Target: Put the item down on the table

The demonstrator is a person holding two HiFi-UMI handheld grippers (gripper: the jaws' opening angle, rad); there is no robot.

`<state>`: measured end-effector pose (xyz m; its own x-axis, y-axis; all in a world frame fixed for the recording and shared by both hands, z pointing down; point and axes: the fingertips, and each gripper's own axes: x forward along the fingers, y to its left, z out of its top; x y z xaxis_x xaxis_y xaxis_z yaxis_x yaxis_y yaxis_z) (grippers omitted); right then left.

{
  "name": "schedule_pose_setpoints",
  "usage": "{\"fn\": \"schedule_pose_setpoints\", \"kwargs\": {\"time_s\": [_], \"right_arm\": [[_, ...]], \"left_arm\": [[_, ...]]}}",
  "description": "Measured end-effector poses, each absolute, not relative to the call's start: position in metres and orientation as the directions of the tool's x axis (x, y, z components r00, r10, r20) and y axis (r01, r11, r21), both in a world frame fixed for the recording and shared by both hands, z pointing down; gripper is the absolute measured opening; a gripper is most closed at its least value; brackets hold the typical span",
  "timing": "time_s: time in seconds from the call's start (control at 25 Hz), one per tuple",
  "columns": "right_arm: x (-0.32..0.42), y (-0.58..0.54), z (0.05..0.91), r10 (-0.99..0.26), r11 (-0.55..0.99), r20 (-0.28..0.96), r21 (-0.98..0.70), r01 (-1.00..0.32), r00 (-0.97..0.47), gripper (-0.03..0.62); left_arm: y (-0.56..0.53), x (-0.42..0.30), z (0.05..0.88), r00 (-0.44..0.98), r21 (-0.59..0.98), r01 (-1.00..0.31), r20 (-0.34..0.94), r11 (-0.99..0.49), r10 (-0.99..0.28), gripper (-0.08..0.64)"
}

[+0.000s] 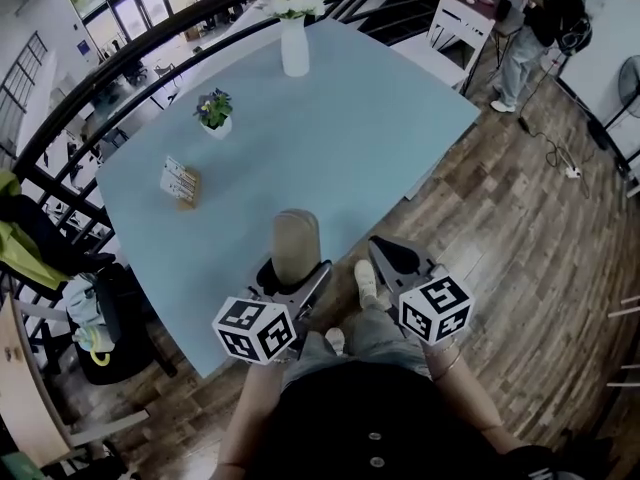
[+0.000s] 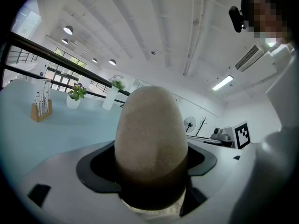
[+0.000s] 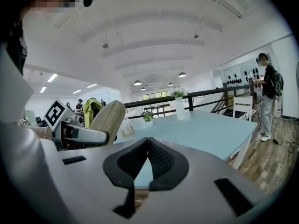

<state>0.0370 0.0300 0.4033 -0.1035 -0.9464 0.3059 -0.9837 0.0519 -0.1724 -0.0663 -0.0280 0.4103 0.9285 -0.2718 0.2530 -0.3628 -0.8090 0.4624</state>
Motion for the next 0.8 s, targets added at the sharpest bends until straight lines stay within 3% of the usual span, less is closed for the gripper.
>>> {"fn": "schedule_pose_setpoints", "kwargs": {"time_s": [0.8], "right_arm": [[0.078, -0.156, 0.404, -0.851, 0.4, 0.3, -0.164, -0.902, -0.431, 0.004]], "left_arm": [[-0.163, -0.02, 0.42, 0.799, 0.477, -0.596, 0.272, -0.647, -0.536, 0.394]]}}
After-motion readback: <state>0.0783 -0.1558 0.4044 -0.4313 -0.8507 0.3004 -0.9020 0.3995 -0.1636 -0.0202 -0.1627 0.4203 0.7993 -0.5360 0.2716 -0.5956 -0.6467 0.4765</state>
